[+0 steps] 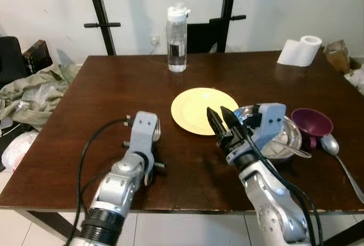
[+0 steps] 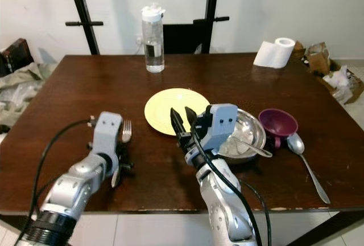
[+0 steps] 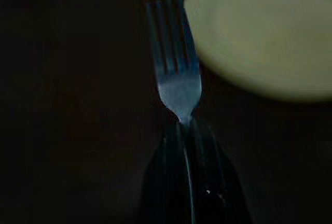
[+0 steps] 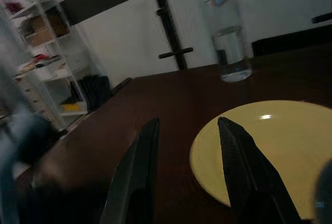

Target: Setting the table

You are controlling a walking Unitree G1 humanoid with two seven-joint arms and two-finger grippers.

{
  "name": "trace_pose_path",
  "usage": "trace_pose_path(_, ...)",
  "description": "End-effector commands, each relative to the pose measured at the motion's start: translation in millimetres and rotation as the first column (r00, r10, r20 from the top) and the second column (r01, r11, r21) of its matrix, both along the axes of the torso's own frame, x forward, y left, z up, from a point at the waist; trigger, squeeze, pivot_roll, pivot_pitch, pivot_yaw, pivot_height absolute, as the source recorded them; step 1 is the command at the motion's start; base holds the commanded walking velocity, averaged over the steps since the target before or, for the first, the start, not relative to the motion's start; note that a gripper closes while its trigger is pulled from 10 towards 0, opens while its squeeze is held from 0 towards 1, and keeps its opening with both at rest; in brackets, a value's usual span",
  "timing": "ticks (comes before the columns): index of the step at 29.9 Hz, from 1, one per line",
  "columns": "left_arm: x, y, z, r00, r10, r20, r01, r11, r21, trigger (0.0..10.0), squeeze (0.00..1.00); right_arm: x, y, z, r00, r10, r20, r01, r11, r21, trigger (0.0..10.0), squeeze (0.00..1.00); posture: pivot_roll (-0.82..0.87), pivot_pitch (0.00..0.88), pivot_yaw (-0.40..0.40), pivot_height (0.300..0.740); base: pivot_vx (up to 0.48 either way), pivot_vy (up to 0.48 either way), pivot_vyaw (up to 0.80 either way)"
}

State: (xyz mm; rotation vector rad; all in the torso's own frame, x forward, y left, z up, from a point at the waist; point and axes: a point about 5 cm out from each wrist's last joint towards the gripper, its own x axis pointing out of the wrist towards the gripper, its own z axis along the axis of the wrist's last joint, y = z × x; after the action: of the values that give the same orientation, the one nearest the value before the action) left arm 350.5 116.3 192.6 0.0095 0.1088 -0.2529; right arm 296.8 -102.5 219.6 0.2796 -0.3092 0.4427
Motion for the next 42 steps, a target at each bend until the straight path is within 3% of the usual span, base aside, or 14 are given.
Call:
trace_pose_path(1,-1.4,5.7,12.7,0.998,-0.023,0.054,0.027,0.998,-0.056,10.0,0.00,-4.6,6.2,-3.0,0.999,0.046,-0.015,-0.046,0.999,-0.001,10.0,0.00,0.05,0.127,0.110,0.740,0.000,0.000,0.00)
trace_pose_path(9,-4.5,26.3,32.5,0.987,-0.032,0.161,0.039,0.998,-0.040,10.0,0.00,-10.1,21.5,-9.8,0.993,0.109,-0.042,-0.109,0.994,0.009,10.0,0.00,0.06,0.119,0.105,0.740,0.000,0.000,0.00)
trace_pose_path(14,-11.0,28.5,30.2,0.985,-0.079,0.154,0.071,0.996,0.054,10.0,0.00,-9.8,21.0,-9.8,0.994,0.103,-0.047,-0.102,0.995,0.017,10.0,0.00,0.06,0.118,0.105,0.740,0.000,0.000,0.00)
trace_pose_path(17,-14.8,26.5,32.7,0.987,-0.081,0.136,0.082,0.997,-0.007,10.0,0.00,-10.0,20.2,-9.9,0.993,0.107,-0.048,-0.106,0.994,0.011,10.0,0.00,0.07,0.119,0.106,0.740,0.000,0.000,0.00)
trace_pose_path(18,-16.3,24.8,33.0,0.994,-0.073,0.087,0.081,0.992,-0.092,10.0,0.00,-10.2,19.8,-9.8,0.992,0.114,-0.048,-0.114,0.993,0.004,10.0,0.00,0.07,0.119,0.105,0.740,0.000,0.000,0.00)
trace_pose_path(19,-16.3,24.8,33.0,0.994,-0.073,0.087,0.081,0.992,-0.092,10.0,0.00,-10.2,19.8,-9.8,0.992,0.114,-0.048,-0.114,0.993,0.004,10.0,0.00,0.07,0.119,0.105,0.740,0.000,0.000,0.00)
trace_pose_path(21,-12.4,25.1,24.3,1.000,-0.022,-0.004,0.021,0.988,-0.155,10.0,0.00,-11.7,20.2,-10.3,0.990,0.137,-0.042,-0.138,0.990,-0.025,10.0,0.00,0.07,0.122,0.103,0.740,0.000,0.000,0.00)
trace_pose_path(26,-10.2,23.6,22.9,1.000,-0.010,-0.011,0.008,0.985,-0.172,10.0,0.00,-15.0,24.3,-11.9,0.986,0.167,-0.021,-0.168,0.979,-0.116,10.0,0.00,0.06,0.126,0.102,0.740,0.000,0.000,0.00)
trace_pose_path(32,-15.3,12.4,47.6,0.989,-0.116,0.092,0.132,0.973,-0.188,10.0,0.00,-20.4,33.8,-16.9,0.979,0.205,0.007,-0.200,0.960,-0.195,10.0,0.00,0.07,0.130,0.105,0.740,0.000,0.000,0.00)
trace_pose_path(33,-18.5,9.8,54.3,0.978,-0.174,0.114,0.193,0.962,-0.194,10.0,0.00,-22.3,38.2,-17.2,0.971,0.238,0.017,-0.228,0.948,-0.223,10.0,0.00,0.07,0.133,0.109,0.740,0.000,0.000,0.00)
trace_pose_path(38,-26.2,6.1,67.3,0.945,-0.278,0.171,0.304,0.939,-0.157,10.0,0.00,-23.3,42.7,-18.9,0.964,0.264,0.017,-0.251,0.933,-0.257,10.0,0.00,0.07,0.134,0.112,0.740,0.000,0.000,0.00)
trace_pose_path(39,-28.7,5.3,70.9,0.934,-0.304,0.186,0.332,0.932,-0.147,10.0,0.00,-22.3,42.7,-20.1,0.966,0.260,0.013,-0.247,0.933,-0.261,10.0,0.21,0.07,0.134,0.111,0.740,0.000,0.000,0.00)
trace_pose_path(40,-30.8,4.5,73.4,0.925,-0.325,0.195,0.354,0.925,-0.139,10.0,0.00,-21.4,42.6,-21.1,0.966,0.257,0.007,-0.246,0.934,-0.260,10.0,1.00,0.07,0.134,0.112,0.740,0.000,0.000,0.00)
trace_pose_path(42,-33.5,2.9,75.4,0.914,-0.352,0.202,0.380,0.917,-0.122,10.0,0.00,-19.9,42.2,-21.8,0.968,0.253,0.002,-0.244,0.936,-0.256,10.0,1.00,0.08,0.133,0.110,0.740,0.000,0.000,0.00)
